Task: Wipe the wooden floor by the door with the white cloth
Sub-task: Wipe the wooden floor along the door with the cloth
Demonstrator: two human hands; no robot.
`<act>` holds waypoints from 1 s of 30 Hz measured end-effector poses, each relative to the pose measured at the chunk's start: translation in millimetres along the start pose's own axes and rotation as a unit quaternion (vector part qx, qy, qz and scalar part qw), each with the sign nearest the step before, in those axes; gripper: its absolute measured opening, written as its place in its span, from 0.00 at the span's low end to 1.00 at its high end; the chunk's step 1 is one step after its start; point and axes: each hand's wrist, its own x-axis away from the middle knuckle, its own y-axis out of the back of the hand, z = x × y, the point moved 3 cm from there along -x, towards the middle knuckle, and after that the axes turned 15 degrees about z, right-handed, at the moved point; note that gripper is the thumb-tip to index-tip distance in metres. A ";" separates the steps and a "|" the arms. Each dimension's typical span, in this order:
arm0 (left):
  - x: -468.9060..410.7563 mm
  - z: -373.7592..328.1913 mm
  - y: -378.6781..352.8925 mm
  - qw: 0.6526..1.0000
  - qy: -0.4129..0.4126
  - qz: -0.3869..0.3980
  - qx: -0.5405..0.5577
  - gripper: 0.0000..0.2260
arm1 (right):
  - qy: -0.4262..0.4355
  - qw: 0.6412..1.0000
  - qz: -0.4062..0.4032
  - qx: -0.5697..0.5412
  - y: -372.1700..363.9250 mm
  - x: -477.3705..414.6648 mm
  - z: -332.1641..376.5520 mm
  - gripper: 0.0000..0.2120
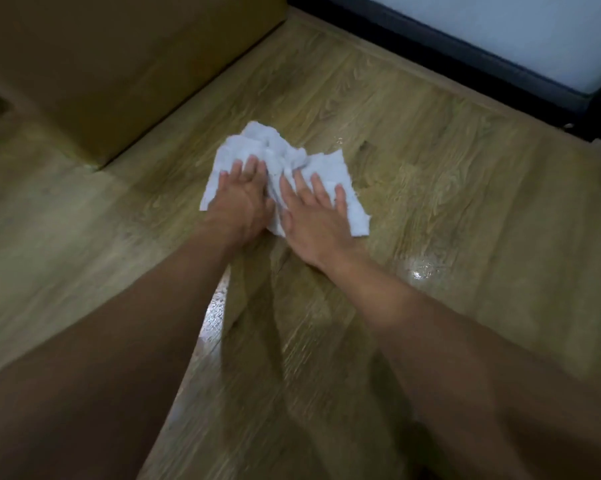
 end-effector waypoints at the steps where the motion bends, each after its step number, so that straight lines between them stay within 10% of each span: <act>1: 8.1 -3.8 -8.8 1.000 -0.014 -0.015 0.003 0.27 | 0.026 1.000 -0.010 0.014 -5.1 10.4 -3.1 0.25; 9: 21.7 26.3 -20.1 0.998 -0.052 -0.042 -0.004 0.27 | -0.085 0.996 -0.012 -0.035 3.8 -21.1 -3.9 0.28; 17: 63.7 46.3 -39.0 0.996 -0.025 -0.078 0.043 0.29 | 0.110 0.992 -0.027 0.053 -13.4 16.0 21.1 0.27; 24: 50.8 56.9 -31.8 0.998 0.034 -0.050 0.011 0.27 | -0.018 1.000 0.012 0.009 -1.5 -23.2 41.7 0.28; 30: 60.9 54.9 -36.9 0.998 0.016 -0.058 0.014 0.27 | 0.120 0.991 0.022 0.051 -18.0 15.4 54.3 0.25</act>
